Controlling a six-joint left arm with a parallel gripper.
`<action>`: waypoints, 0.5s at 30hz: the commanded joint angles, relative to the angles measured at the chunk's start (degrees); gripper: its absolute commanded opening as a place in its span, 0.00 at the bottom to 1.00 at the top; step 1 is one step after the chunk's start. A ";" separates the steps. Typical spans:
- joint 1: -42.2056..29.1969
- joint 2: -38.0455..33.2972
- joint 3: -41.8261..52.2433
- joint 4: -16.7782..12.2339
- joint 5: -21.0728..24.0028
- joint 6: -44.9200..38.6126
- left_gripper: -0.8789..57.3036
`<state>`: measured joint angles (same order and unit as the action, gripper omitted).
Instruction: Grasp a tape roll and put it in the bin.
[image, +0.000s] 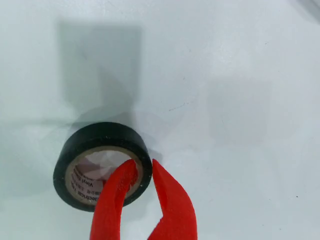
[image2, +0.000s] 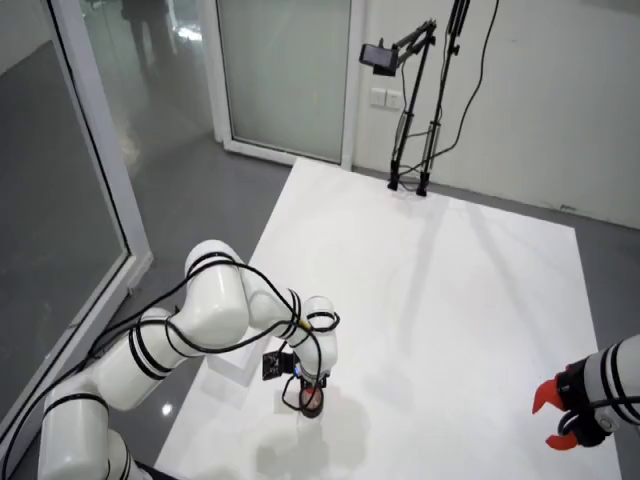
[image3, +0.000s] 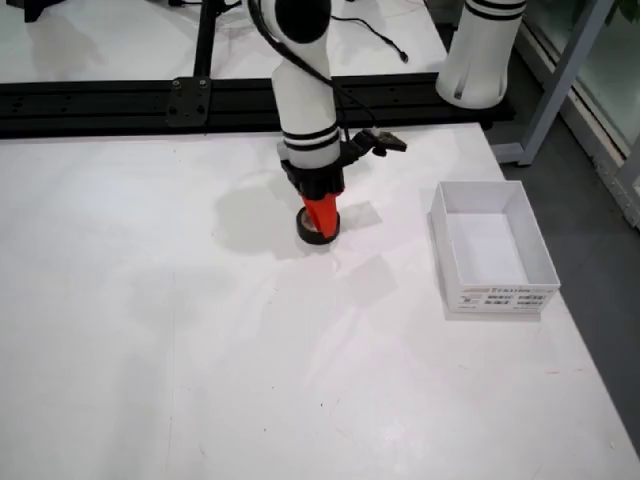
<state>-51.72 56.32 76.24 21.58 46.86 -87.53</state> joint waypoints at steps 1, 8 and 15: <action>0.48 -4.90 0.14 -0.48 4.64 0.08 0.00; 2.15 -10.88 0.14 0.48 10.09 1.14 0.00; 6.37 -17.91 0.49 1.01 16.15 5.00 0.00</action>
<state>-50.76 50.46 76.36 21.51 52.22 -87.09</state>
